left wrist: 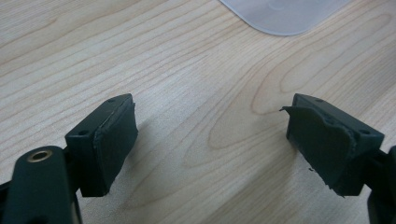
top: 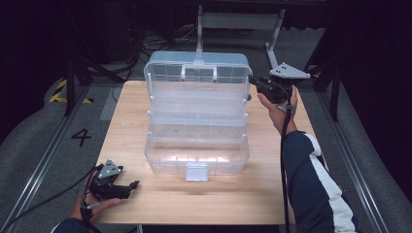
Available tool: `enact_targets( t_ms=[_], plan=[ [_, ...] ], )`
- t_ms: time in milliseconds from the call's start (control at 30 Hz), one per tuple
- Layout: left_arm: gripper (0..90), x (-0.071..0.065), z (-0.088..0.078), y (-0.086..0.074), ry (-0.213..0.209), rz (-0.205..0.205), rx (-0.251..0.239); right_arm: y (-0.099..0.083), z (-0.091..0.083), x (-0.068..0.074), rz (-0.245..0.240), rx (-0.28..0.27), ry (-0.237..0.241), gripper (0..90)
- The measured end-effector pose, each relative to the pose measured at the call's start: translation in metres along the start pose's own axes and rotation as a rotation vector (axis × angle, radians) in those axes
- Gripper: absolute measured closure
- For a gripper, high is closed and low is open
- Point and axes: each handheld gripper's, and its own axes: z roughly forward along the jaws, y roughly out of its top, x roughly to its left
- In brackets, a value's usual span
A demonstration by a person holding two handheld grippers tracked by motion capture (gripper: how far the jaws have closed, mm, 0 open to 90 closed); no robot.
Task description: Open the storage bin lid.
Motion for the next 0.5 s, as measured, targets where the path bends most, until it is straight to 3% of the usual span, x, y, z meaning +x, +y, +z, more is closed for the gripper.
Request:
enact_targets(
  t_ms=[500],
  plan=[
    [16.3,0.000,0.001,0.000,0.000,0.000,0.000,0.002,0.013,-0.009,0.024,0.021,0.000,82.8]
  ],
)
